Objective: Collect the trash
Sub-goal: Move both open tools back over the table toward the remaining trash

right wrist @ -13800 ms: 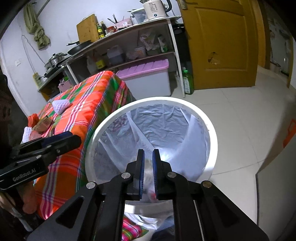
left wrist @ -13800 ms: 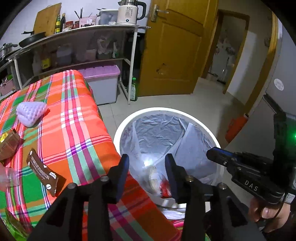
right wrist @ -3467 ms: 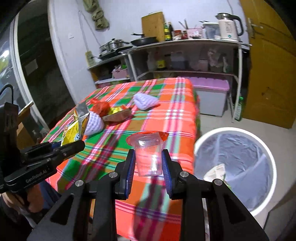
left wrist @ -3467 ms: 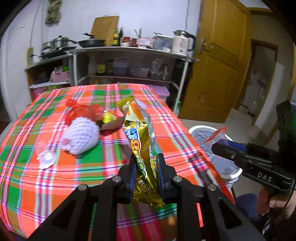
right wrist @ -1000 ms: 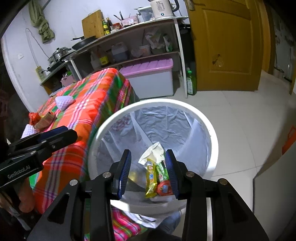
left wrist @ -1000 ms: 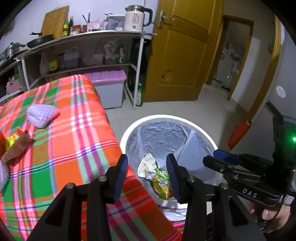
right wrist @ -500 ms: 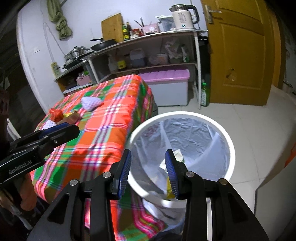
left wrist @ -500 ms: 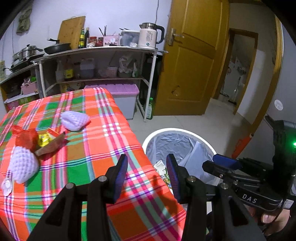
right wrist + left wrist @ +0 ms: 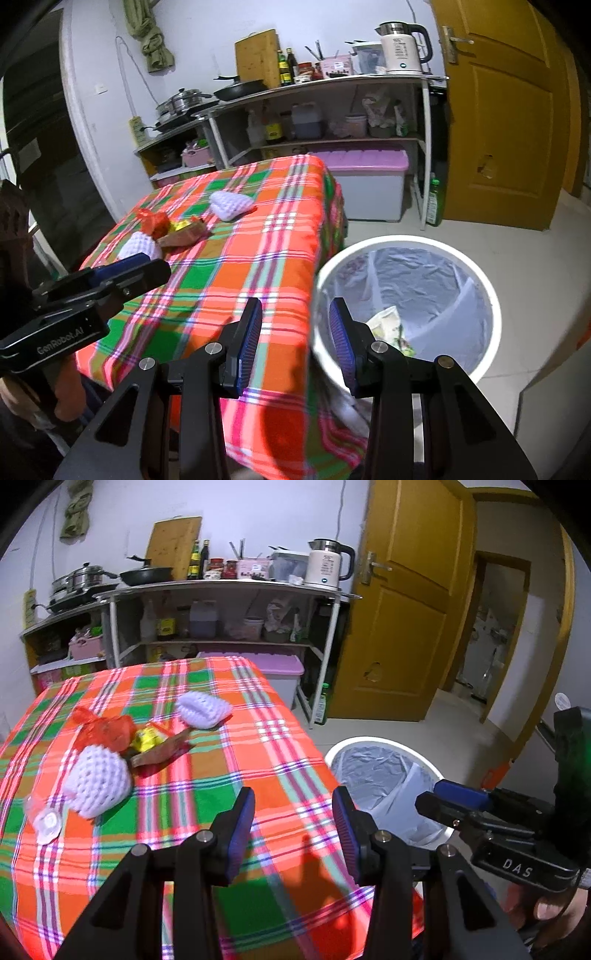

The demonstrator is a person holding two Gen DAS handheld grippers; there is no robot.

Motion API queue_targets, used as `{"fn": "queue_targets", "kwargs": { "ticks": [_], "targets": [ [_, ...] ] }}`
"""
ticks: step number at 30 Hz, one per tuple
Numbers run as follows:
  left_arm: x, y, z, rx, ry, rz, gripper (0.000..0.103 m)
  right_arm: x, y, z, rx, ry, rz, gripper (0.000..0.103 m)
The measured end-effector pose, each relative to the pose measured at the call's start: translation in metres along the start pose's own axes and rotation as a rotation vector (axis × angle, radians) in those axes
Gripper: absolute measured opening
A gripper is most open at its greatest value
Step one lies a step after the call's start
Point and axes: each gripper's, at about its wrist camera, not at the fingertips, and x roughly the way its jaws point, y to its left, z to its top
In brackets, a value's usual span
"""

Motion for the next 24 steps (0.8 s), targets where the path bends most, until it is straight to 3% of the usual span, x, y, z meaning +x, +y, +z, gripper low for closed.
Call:
{"fn": "queue_targets", "kwargs": {
  "ticks": [24],
  "targets": [
    [-0.037,0.114,-0.036,-0.173,-0.012,0.190,0.051,0.037,0.083,0.004,-0.088,0.040,0.177,0.041]
  ]
}}
